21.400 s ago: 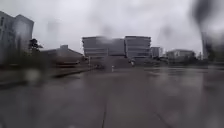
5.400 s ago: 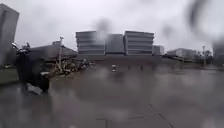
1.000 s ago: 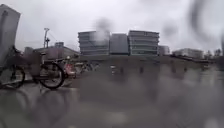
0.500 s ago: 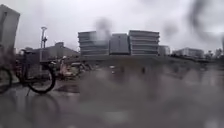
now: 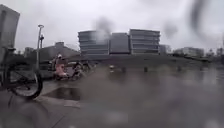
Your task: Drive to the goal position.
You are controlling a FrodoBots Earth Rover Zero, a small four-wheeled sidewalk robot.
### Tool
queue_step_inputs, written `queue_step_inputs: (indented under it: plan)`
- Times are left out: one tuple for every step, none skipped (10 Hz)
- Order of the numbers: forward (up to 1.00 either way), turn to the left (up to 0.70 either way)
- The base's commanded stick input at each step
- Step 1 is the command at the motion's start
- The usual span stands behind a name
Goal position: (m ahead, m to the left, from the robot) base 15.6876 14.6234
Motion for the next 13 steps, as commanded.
queue_step_inputs:
  plan:
    - [1.0, -0.27]
    - [1.0, -0.27]
    - [1.0, -0.27]
    - [1.0, 0.0]
    - [1.0, 0.0]
    - [1.0, 0.0]
    - [1.0, 0.0]
    - [1.0, 0.0]
    - [1.0, 0.0]
    - [1.0, 0.0]
    - [1.0, 0.0]
    - [1.0, 0.0]
    - [1.0, 0.0]
